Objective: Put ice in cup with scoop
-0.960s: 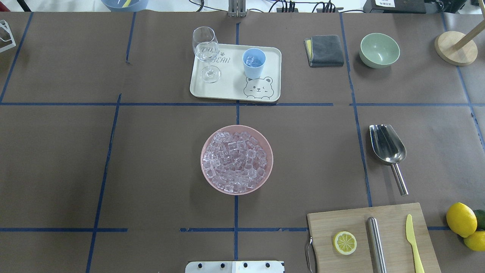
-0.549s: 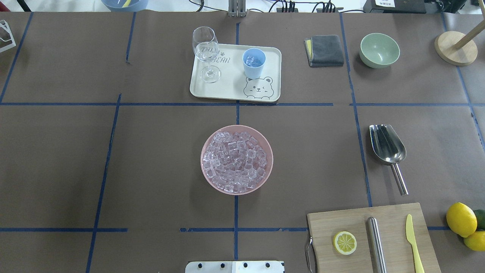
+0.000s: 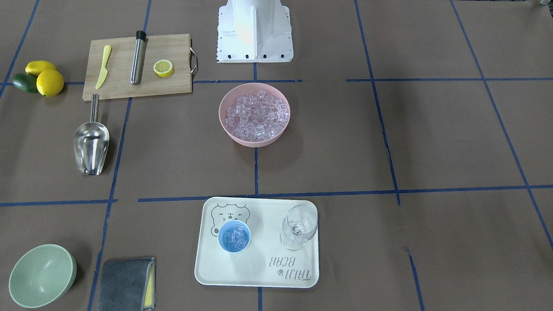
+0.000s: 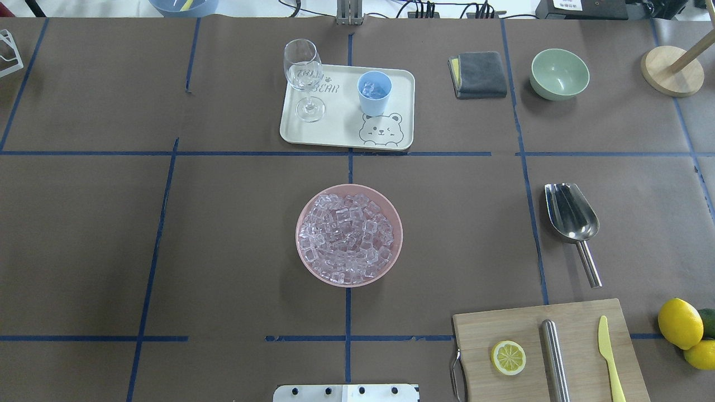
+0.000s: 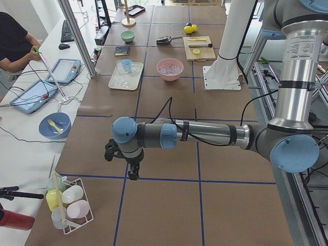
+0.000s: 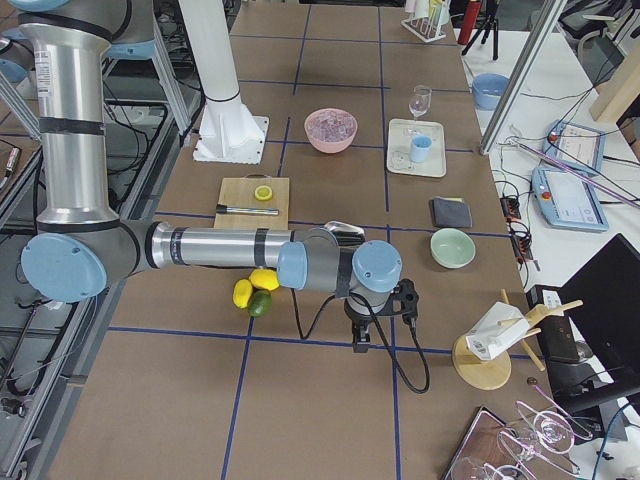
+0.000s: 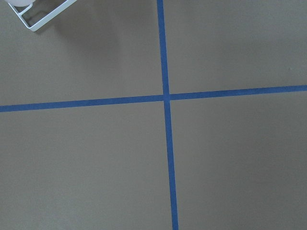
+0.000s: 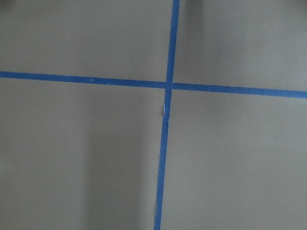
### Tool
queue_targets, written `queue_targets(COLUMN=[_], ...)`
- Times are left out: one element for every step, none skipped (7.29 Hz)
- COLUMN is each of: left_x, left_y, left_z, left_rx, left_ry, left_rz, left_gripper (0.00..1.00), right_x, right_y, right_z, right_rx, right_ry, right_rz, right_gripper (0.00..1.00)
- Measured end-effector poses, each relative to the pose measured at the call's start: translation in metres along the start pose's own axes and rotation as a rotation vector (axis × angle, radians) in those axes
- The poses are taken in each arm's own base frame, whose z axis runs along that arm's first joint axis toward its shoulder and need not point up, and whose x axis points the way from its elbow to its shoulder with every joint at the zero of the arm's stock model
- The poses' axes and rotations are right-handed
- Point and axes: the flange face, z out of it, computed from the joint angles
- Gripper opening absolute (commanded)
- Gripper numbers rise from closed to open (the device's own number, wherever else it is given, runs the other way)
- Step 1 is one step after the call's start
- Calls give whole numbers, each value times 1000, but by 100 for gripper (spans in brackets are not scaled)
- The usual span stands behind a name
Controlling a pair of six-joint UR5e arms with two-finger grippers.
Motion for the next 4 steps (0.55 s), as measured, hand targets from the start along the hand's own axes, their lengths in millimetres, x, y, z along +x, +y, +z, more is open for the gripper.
queue_targets(left_x=[0, 1, 1, 0], left_y=[0, 0, 0, 1], left_z=[-1, -1, -1, 0], left_rx=[1, 2, 1, -1], left_ry=[0, 0, 0, 1], left_rz=[1, 2, 1, -1], left_gripper=[100, 100, 100, 100], right_x=[4, 7, 7, 8], right_y=[6, 10, 11, 11], right_z=[1, 3, 3, 3], right_rx=[-1, -3, -4, -4], right_ry=[-1, -1, 0, 1], right_rz=[8, 12, 14, 14], right_gripper=[100, 100, 100, 100])
